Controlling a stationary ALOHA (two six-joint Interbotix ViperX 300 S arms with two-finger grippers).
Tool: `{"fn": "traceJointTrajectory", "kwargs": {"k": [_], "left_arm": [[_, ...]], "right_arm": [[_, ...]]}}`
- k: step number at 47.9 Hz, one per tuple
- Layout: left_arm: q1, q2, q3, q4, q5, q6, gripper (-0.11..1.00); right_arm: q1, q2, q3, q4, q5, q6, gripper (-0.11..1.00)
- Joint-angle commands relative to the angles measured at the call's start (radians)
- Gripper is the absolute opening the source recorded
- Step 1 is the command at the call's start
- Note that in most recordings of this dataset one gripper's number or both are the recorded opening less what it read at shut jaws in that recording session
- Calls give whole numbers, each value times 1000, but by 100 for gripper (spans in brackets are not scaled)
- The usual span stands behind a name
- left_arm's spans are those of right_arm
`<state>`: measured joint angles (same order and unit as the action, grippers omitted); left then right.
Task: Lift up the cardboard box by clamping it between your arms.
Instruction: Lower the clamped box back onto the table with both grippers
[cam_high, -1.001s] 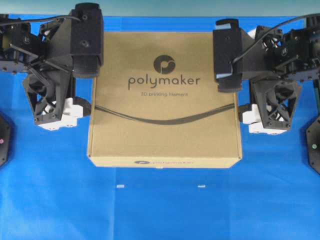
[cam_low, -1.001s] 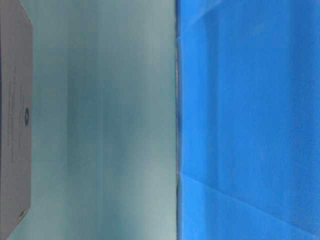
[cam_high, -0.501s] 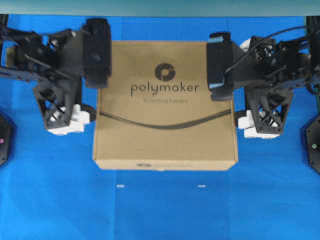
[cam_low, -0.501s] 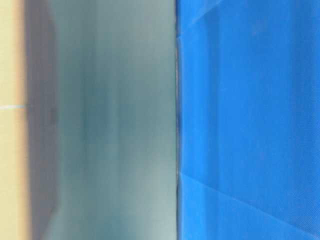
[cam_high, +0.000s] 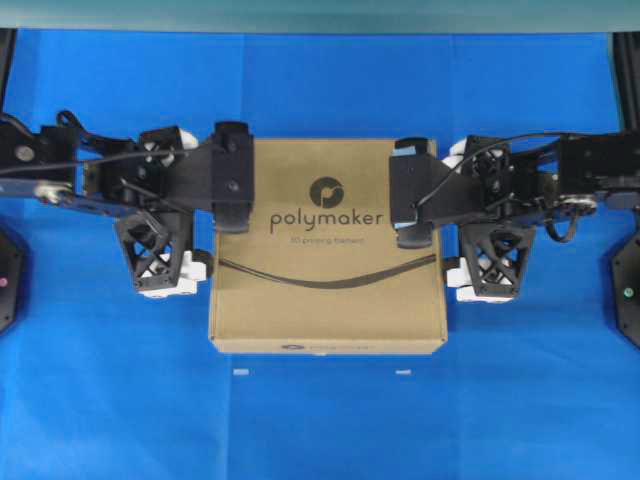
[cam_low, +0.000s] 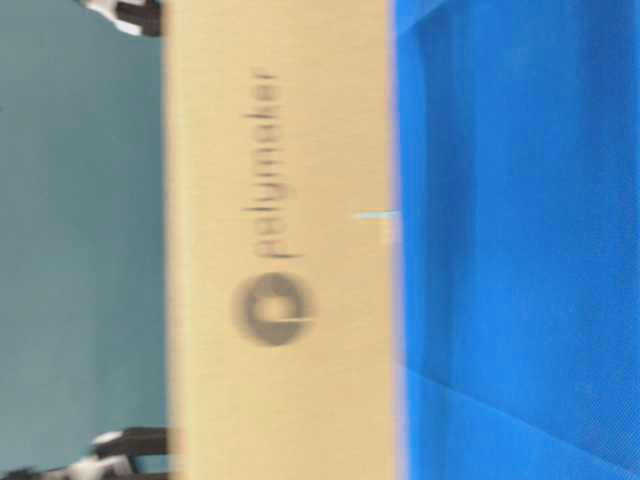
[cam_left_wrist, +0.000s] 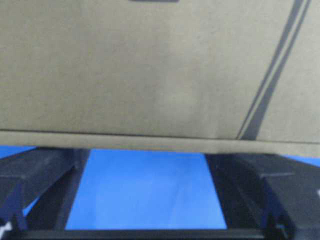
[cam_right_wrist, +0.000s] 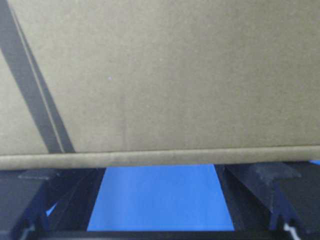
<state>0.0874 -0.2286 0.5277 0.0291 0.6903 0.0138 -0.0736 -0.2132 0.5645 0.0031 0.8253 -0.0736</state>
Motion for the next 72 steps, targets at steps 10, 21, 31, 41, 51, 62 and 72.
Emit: {"fn": "traceJointTrajectory", "kwargs": {"k": [10,21,31,41,51,62,72], "left_arm": [[6,77,64,-3,-164,-23,86],[8,124,100,-3,-225,-26,86],[9,175,137,-3,-273,-28,86],[8,216,146,-3,-295,-29,86],[9,245,149,-3,-325,-29,86],[8,245,163,-3,-327,-31,86],[3,199,204,-3,-356,-31,86]], "right_arm": [[5,77,52,8,-181,23,99],[6,130,91,8,-247,21,99],[11,170,117,8,-307,23,99],[25,222,140,14,-347,26,99],[23,252,155,14,-376,26,99],[6,235,181,14,-382,29,99],[5,189,238,14,-462,29,99]]}}
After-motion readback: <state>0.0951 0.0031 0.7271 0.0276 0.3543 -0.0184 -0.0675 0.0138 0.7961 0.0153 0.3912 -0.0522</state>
